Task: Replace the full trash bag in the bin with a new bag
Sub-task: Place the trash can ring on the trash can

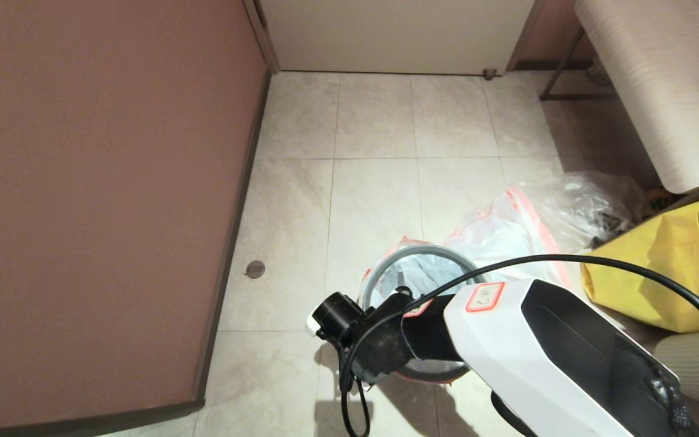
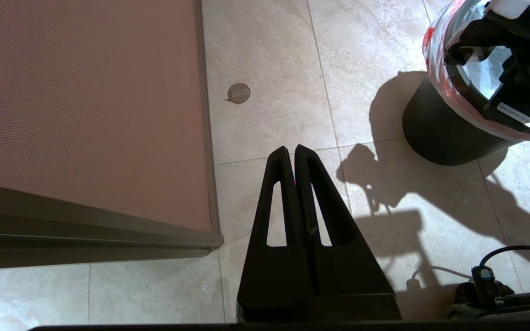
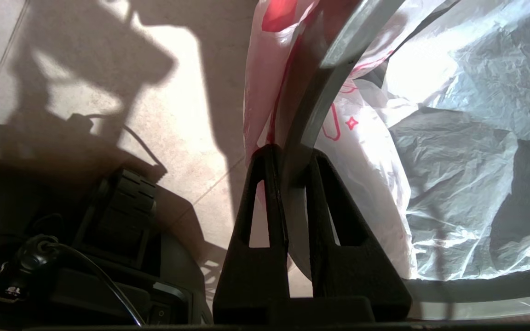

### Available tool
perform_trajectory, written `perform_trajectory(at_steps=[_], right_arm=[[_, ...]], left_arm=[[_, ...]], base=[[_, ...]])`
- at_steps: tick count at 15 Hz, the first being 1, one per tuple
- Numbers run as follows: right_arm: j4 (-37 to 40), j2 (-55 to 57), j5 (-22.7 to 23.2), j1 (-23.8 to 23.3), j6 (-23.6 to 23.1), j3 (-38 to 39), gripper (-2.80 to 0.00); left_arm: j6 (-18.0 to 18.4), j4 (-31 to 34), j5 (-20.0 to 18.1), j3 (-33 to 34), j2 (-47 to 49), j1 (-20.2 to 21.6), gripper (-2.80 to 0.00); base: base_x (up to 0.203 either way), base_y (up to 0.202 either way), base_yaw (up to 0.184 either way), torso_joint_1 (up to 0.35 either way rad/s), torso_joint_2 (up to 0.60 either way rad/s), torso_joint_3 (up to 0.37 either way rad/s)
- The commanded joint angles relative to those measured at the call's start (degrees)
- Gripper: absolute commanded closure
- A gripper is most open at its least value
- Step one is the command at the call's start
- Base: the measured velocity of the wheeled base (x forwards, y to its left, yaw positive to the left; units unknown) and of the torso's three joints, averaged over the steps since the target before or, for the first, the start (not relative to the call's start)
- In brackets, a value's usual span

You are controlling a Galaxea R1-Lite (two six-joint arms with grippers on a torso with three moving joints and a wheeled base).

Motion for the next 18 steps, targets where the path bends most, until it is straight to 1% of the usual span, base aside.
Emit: perform_trajectory(at_steps=[1, 6, 7, 10, 12, 14, 15, 16, 17, 18], right_arm=[[0.2, 0.6, 0.2, -0.1, 0.0, -0.1, 0.0], [0.2, -0.3, 1.4, -0.2, 0.2, 0.2, 0.0], [0.1, -0.9, 2.1, -0.2, 0.2, 0.1, -2.8], [0.5, -3.0, 2.4, -0.1, 0.8, 1.1, -2.8], [0.7, -6.9, 2.4, 0.0, 2.1, 3.9, -2.8], [1.3, -12.6, 2.6, 0.0, 4.6, 8.2, -2.8], [1.5, -16.3, 3.6, -0.2, 6.3, 10.8, -2.8], [1.6, -20.5, 6.1, -0.8, 7.9, 13.1, -2.8], [1.7, -24.4, 9.6, -1.8, 8.8, 14.7, -2.8], [1.7, -28.5, 15.8, -4.0, 9.4, 16.2, 0.0]], left_arm=[[0.0, 0.0, 0.0, 0.0, 0.1, 0.0, 0.0], [0.0, 0.0, 0.0, 0.0, 0.1, 0.0, 0.0], [0.0, 0.0, 0.0, 0.0, 0.1, 0.0, 0.0], [0.0, 0.0, 0.0, 0.0, 0.1, 0.0, 0.0], [0.0, 0.0, 0.0, 0.0, 0.1, 0.0, 0.0], [0.0, 0.0, 0.0, 0.0, 0.1, 0.0, 0.0], [0.0, 0.0, 0.0, 0.0, 0.1, 0.0, 0.0], [0.0, 0.0, 0.0, 0.0, 0.1, 0.0, 0.0], [0.0, 0.0, 0.0, 0.0, 0.1, 0.0, 0.0], [0.0, 0.0, 0.0, 0.0, 0.1, 0.0, 0.0]], base=[[0.0, 0.0, 0.0, 0.0, 0.0, 0.0], [0.0, 0.0, 0.0, 0.0, 0.0, 0.0], [0.0, 0.0, 0.0, 0.0, 0.0, 0.0], [0.0, 0.0, 0.0, 0.0, 0.0, 0.0], [0.0, 0.0, 0.0, 0.0, 0.0, 0.0], [0.0, 0.0, 0.0, 0.0, 0.0, 0.0], [0.0, 0.0, 0.0, 0.0, 0.0, 0.0], [0.0, 0.0, 0.0, 0.0, 0.0, 0.0], [0.0, 0.0, 0.0, 0.0, 0.0, 0.0], [0.0, 0.0, 0.0, 0.0, 0.0, 0.0]])
